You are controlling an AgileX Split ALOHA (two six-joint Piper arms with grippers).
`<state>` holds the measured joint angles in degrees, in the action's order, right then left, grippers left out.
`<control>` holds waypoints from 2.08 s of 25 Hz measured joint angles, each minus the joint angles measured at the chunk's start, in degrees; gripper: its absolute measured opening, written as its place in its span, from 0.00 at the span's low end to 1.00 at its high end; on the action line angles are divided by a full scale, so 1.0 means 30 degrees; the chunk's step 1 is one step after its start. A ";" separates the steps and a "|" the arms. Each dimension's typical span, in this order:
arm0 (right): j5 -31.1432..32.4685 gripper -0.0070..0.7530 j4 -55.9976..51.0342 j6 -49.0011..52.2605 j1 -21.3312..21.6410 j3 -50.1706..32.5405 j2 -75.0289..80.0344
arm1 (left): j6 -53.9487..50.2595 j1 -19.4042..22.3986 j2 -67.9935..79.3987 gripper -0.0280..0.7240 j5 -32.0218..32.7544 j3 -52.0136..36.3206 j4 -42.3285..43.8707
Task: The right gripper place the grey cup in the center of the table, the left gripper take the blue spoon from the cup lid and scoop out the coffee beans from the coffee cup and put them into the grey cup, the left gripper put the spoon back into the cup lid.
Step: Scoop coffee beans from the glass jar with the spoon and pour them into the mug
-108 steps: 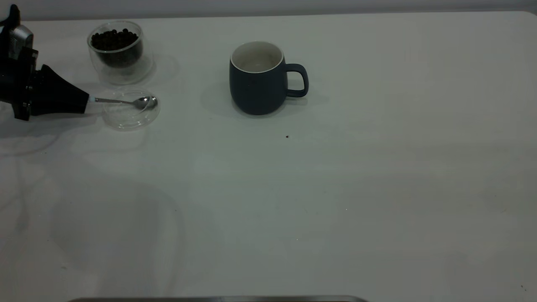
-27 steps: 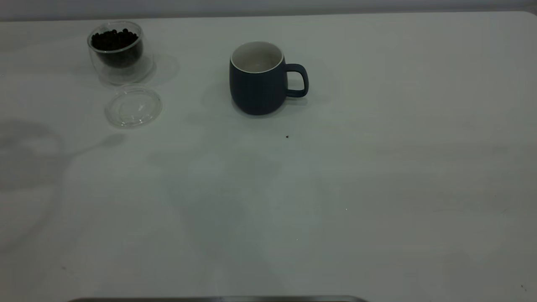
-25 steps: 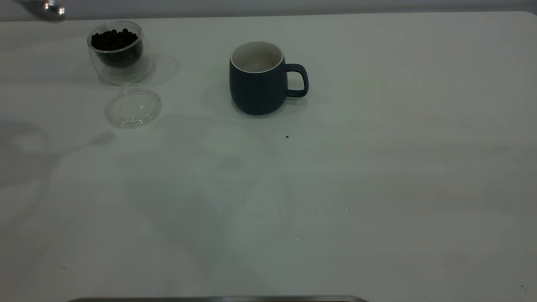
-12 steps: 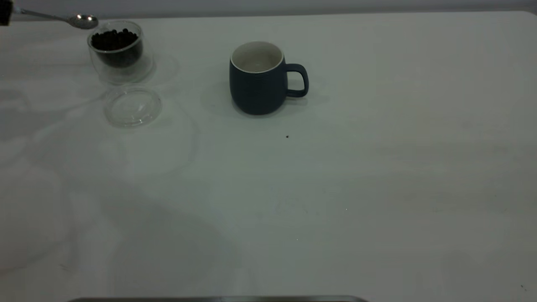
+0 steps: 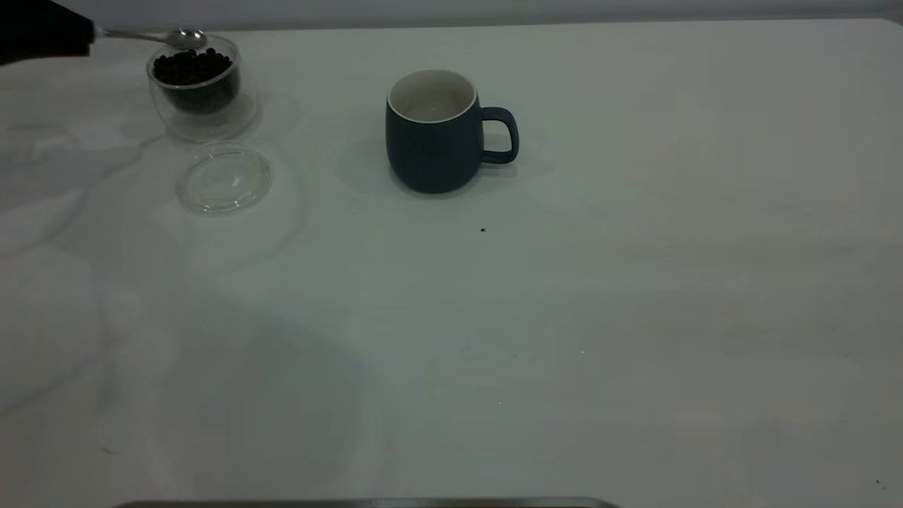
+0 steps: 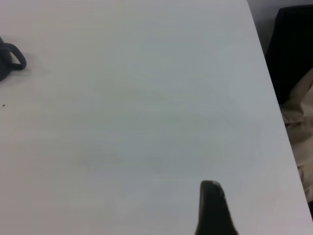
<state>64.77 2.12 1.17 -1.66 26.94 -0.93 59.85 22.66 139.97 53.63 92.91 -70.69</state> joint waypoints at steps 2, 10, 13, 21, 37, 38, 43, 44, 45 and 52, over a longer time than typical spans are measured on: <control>0.0000 0.61 0.0000 0.0000 0.0000 0.0000 0.0000 | 0.0222 -0.0226 0.0280 0.20 -0.0484 0.0177 -0.0046; 0.0000 0.61 0.0000 0.0000 0.0000 0.0000 0.0000 | 0.0365 -0.0397 0.0475 0.20 -0.1966 0.0236 -0.0063; 0.0000 0.61 0.0000 0.0000 0.0000 0.0000 0.0000 | 0.0382 -0.0411 0.0475 0.20 -0.1943 0.0236 0.0135; 0.0000 0.61 -0.0017 0.0000 0.0000 0.0000 0.0000 | -0.0079 -0.0498 0.0786 0.20 -0.1087 0.0250 0.1391; 0.0000 0.61 -0.0017 0.0000 0.0000 0.0000 0.0000 | -0.0848 -0.0498 0.1077 0.20 0.0216 0.0250 0.0513; 0.0000 0.61 -0.0017 0.0000 0.0000 0.0000 0.0000 | -0.0921 -0.0498 0.1077 0.20 0.0237 0.0250 0.0513; 0.0000 0.61 -0.0017 0.0000 0.0000 0.0000 0.0000 | -0.1518 -0.0461 0.1077 0.20 0.0316 0.0250 0.0506; 0.0000 0.61 -0.0017 0.0000 0.0000 0.0000 0.0000 | -0.1587 -0.0436 0.1077 0.20 0.0316 0.0250 0.0506; 0.0000 0.61 -0.0017 0.0000 0.0000 0.0000 0.0000 | -0.1660 -0.0370 0.1077 0.20 0.0339 0.0250 0.0487; 0.0000 0.61 -0.0017 0.0000 0.0000 0.0000 0.0000 | -0.2009 0.0478 0.1077 0.20 0.0946 0.0250 -0.0037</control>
<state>64.77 2.07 1.17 -1.66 26.94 -0.93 53.82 24.09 143.21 56.47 93.66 -70.80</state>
